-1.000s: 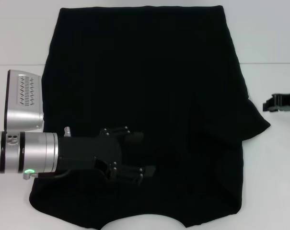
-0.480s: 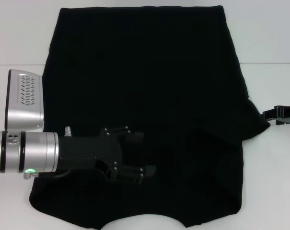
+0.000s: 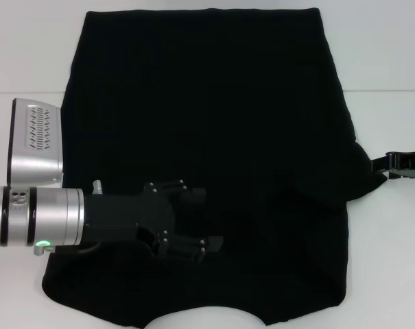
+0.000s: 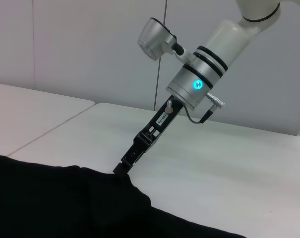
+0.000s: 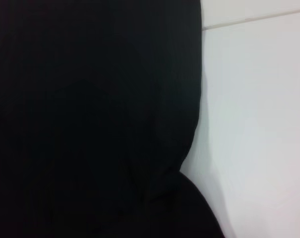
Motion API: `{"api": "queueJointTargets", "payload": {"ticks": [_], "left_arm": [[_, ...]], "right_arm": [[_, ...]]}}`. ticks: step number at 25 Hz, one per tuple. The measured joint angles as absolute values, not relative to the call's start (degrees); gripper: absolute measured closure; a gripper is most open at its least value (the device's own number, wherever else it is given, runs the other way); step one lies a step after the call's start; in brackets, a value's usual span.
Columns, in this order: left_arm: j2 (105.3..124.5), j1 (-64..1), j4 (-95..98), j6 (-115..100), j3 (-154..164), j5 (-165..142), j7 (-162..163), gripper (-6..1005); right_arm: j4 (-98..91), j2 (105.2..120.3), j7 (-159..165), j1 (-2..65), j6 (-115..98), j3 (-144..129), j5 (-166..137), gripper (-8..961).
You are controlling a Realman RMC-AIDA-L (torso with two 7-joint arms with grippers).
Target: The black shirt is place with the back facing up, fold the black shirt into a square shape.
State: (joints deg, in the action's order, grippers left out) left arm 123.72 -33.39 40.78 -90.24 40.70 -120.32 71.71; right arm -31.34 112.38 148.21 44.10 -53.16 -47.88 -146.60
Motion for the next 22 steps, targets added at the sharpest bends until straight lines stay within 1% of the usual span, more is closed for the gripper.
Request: {"api": "queueJointTargets", "payload": {"ticks": [22], "left_arm": [[123.66,-33.58,40.77,-89.52,40.69,-120.30,71.72,67]], "right_arm": [[-31.01,112.92,148.00,44.38,-51.71,-48.06,-146.59,449]]}}
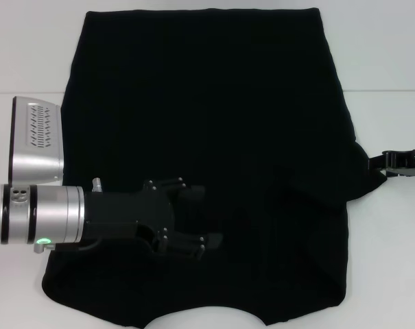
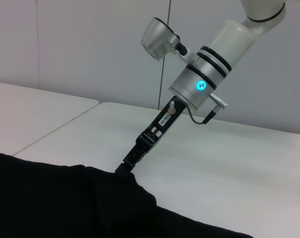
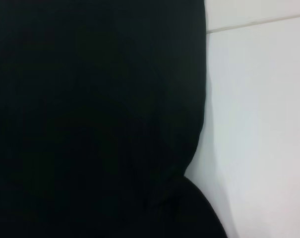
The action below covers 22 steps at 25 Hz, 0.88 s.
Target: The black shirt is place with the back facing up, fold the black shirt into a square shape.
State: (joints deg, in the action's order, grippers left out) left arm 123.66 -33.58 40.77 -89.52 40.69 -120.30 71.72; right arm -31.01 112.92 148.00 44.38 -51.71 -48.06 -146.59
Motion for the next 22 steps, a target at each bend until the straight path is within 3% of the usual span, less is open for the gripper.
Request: {"api": "queueJointTargets", "payload": {"ticks": [22], "left_arm": [[123.57,-33.66,40.78,-89.56,40.69,-120.17,71.71,67]], "right_arm": [[-30.61,113.38,147.38,44.47,-51.68,-48.26,-146.59,488]]}}
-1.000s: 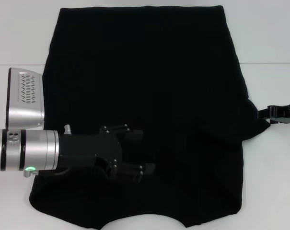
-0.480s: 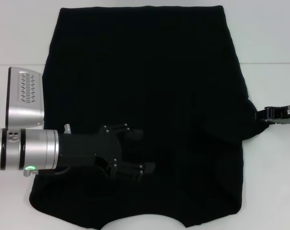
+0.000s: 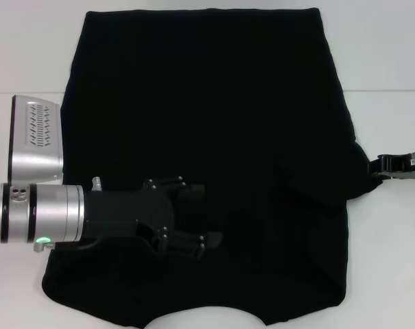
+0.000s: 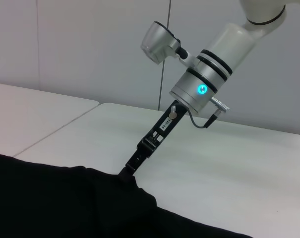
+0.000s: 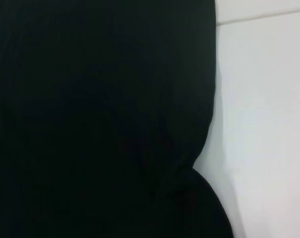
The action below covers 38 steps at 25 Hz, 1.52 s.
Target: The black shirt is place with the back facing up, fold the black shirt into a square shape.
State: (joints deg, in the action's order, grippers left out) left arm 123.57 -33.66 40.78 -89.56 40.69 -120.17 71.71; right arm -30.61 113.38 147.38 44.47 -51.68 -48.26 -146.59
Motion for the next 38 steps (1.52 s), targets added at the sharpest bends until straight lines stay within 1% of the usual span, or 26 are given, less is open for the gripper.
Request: {"api": "queueJointTargets", "payload": {"ticks": [3,14,17,27,33,38], "left_arm": [[123.57,-33.66,40.78,-89.56,40.69,-120.18,71.72,66],[123.57,-33.66,40.87,-89.56,40.69,-120.24,71.71,66],[123.57,-33.66,40.87,-89.56,40.69,-120.24,71.71,67],[123.57,-33.57,40.94,-89.55,40.69,-120.07,71.72,69],[123.57,-33.63,41.04,-89.55,40.69,-119.93,72.04,68],[123.57,-33.66,41.05,-89.51,40.69,-119.89,72.06,67]], "right_arm": [[-30.49,113.36,147.38,44.47,-51.68,-48.25,-146.59,497],[-30.41,113.29,147.24,44.62,-52.05,-49.10,-146.59,752],[-30.41,113.28,147.23,44.73,-52.06,-49.54,-146.59,917],[-31.75,113.32,145.03,44.92,-53.94,-48.98,-145.09,917],[-33.72,112.95,143.76,44.87,-55.80,-48.86,-141.96,916],[-33.90,112.82,143.73,46.65,-55.51,-48.86,-141.41,916]]}}
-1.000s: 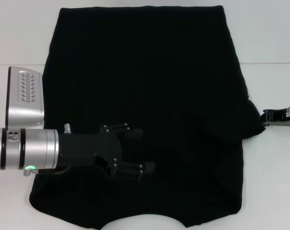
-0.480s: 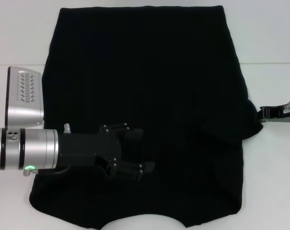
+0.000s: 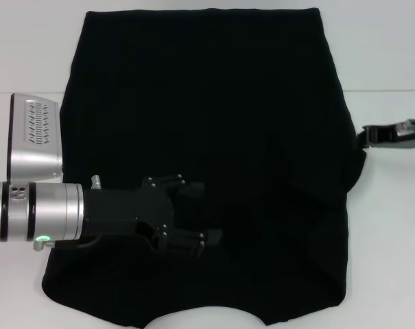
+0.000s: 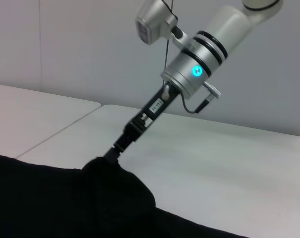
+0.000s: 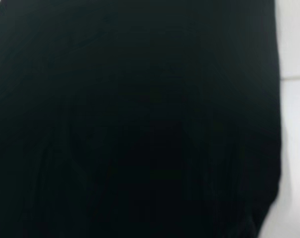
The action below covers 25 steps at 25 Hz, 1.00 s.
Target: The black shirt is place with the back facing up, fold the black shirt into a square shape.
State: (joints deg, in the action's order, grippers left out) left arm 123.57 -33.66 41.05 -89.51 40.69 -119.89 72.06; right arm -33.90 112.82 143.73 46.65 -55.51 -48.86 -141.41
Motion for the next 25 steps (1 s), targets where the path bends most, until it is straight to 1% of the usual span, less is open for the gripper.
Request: {"api": "queueJointTargets", "payload": {"ticks": [3,7,18,23,25], "left_arm": [[123.57,-33.66,41.05,-89.47,40.69,-119.82,72.07,66],[123.57,-33.66,41.04,-89.29,40.69,-119.78,72.07,66],[123.62,-33.46,40.94,-88.12,40.69,-119.78,72.25,69],[123.66,-33.32,40.79,-87.97,40.57,-119.79,72.28,68],[123.66,-33.27,40.74,-87.97,40.23,-119.79,72.33,68]], "right_arm": [[-33.44,112.87,143.70,48.20,-54.71,-48.86,-141.41,916],[-33.19,113.41,143.73,49.92,-53.28,-48.98,-141.41,916],[-28.57,115.30,143.69,53.40,-47.45,-49.39,-141.41,917],[-28.08,116.58,143.69,53.88,-44.11,-49.39,-141.36,916],[-28.09,116.65,143.69,53.96,-43.61,-49.38,-141.22,916]]}}
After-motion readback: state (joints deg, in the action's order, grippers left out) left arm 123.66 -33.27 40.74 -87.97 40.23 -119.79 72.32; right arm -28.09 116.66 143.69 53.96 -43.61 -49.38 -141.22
